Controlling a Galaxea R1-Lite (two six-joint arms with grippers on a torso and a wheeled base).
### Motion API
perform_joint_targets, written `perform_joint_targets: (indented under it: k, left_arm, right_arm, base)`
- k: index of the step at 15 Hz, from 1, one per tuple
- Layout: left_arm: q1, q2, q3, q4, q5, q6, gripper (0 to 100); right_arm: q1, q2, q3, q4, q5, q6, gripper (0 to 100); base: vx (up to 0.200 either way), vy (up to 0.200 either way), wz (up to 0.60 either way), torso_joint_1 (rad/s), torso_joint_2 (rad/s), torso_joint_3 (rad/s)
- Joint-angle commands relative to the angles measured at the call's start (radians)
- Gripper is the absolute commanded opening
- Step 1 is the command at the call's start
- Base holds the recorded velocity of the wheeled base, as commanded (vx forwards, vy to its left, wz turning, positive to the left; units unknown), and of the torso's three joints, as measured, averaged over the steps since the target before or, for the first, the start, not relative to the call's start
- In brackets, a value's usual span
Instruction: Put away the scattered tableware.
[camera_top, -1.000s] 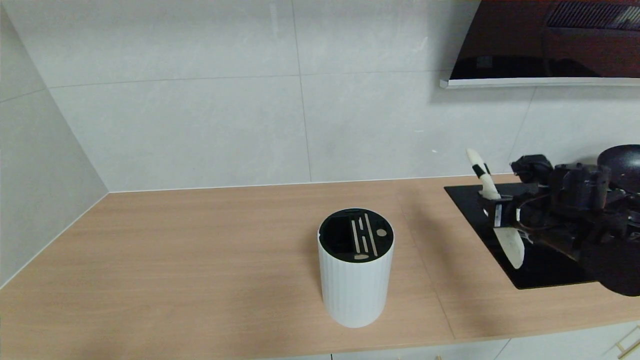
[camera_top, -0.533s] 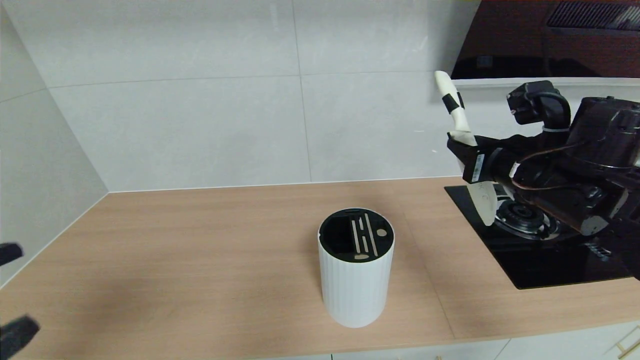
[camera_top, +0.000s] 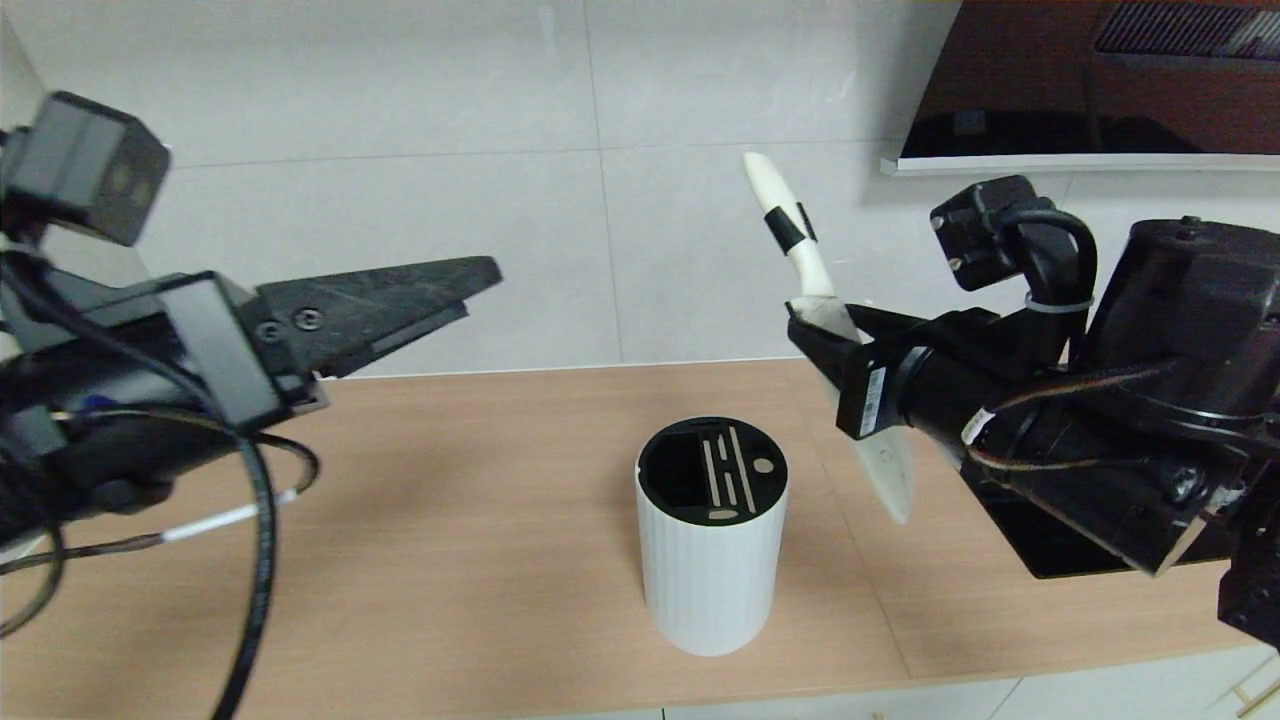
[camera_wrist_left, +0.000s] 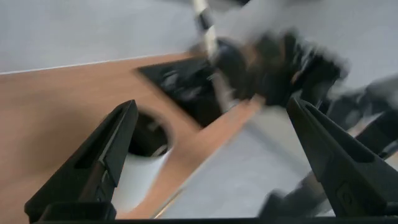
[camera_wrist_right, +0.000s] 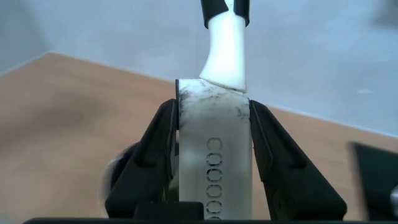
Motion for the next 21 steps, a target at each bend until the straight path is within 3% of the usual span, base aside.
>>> perform_joint_targets:
  k: [1,3,4,8,12,20,21]
  left_arm:
    - [-0.094,0.263,0.064,-0.225,0.074,-0.039,100]
    - [-0.146,0.342,0.069,-0.335,0.185,-0.040,100]
    - [-0.177,0.350,0.069,-0.360,0.212,-0.044,100]
    - [-0.213,0.352,0.072,-0.386,0.229,-0.040,100]
    - [-0.213,0.376,0.069,-0.450,0.232,-0.042,100]
    - [-0.213,0.394,0.060,-0.460,0.260,-0.044,100]
    - [-0.213,0.394,0.060,-0.460,0.260,-0.044,0]
  right_arm:
    - [0.055,0.012,0.038,-0.004,0.006,0.004,0]
    - [0.106,0.030,0.039,-0.004,0.002,0.006,0]
    - [0.138,0.044,0.038,-0.004,0.000,0.007,0]
    - [0.206,0.096,0.022,-0.004,-0.024,0.043,0]
    - [0.236,0.107,0.025,-0.005,-0.037,0.043,0]
    - [0.259,0.107,0.034,-0.005,-0.037,0.044,0]
    - [0.259,0.107,0.038,-0.005,-0.037,0.043,0]
  base:
    - [0.000,0.000,0.00,0.000,0.00,0.000]
    - [0.000,0.000,0.00,0.000,0.00,0.000]
    - [0.000,0.000,0.00,0.000,0.00,0.000]
    - [0.000,0.000,0.00,0.000,0.00,0.000]
    - [0.000,0.000,0.00,0.000,0.00,0.000]
    - [0.000,0.000,0.00,0.000,0.00,0.000]
    - [0.000,0.000,0.00,0.000,0.00,0.000]
